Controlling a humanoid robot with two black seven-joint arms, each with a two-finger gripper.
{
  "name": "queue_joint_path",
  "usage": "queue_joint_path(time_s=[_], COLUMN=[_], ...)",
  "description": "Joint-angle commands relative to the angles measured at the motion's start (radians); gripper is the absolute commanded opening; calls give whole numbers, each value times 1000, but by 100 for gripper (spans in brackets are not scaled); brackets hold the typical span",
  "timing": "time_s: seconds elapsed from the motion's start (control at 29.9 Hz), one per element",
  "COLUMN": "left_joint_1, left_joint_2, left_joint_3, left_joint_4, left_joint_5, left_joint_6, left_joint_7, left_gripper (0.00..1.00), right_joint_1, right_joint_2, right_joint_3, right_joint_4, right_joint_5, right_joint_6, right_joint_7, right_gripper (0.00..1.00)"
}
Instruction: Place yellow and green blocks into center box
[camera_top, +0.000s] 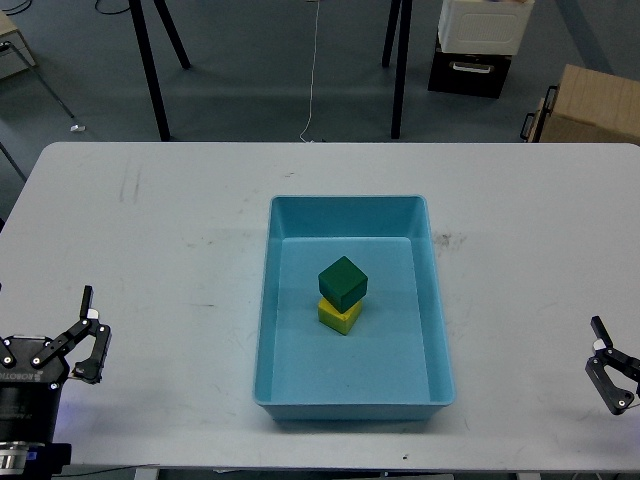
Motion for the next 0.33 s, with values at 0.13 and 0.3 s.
queue_joint_path(time_s=[0.13,0.3], left_joint_1=[13,14], left_joint_2=[0,0], left_joint_3=[42,45], left_joint_4=[0,0], left_joint_5=[2,0], left_joint_6=[0,0], left_joint_7=[1,1], left_gripper=[99,99], right_joint_1=[20,17], right_joint_2=[18,9], right_joint_3=[-7,-1], right_joint_4=[-2,0], right_joint_5=[-14,-15], right_joint_6=[0,0], right_joint_7=[1,1], right_gripper=[100,100])
